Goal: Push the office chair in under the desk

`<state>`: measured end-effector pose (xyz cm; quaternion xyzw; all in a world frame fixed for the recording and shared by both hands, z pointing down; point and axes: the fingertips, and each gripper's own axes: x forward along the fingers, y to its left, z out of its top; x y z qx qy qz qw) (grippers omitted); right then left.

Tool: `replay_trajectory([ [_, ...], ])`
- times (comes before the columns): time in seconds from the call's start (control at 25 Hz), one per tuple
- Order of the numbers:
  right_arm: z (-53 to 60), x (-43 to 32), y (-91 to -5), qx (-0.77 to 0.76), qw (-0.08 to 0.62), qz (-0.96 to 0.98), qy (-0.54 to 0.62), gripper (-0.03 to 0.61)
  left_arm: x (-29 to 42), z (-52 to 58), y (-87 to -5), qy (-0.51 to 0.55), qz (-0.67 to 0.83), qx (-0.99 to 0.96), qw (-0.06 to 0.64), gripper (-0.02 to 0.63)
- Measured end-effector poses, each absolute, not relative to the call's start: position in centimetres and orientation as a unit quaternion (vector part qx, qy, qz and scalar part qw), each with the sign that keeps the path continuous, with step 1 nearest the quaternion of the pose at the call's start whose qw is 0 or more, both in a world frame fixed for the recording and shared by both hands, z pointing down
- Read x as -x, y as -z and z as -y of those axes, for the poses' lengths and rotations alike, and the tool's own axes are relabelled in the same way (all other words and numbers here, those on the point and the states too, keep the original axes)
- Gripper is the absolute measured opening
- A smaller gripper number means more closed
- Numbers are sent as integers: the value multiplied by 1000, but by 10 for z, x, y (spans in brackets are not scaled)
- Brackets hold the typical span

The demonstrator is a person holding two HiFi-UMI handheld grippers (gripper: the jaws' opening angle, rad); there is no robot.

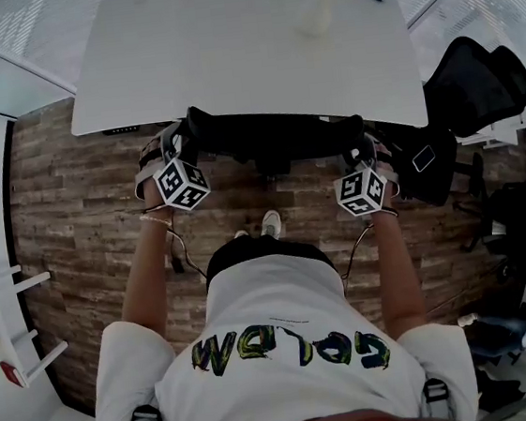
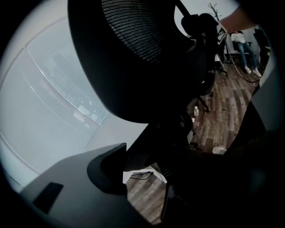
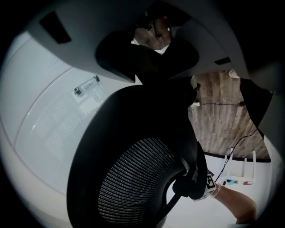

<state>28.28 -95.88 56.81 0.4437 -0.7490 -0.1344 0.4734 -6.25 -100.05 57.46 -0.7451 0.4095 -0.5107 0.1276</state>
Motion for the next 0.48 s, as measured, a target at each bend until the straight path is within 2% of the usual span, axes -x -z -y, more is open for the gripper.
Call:
replay_trajectory([
  [0.48, 976, -291, -570, -439, 476, 750, 132, 166, 54, 1010, -576, 514, -406, 746, 124, 207],
])
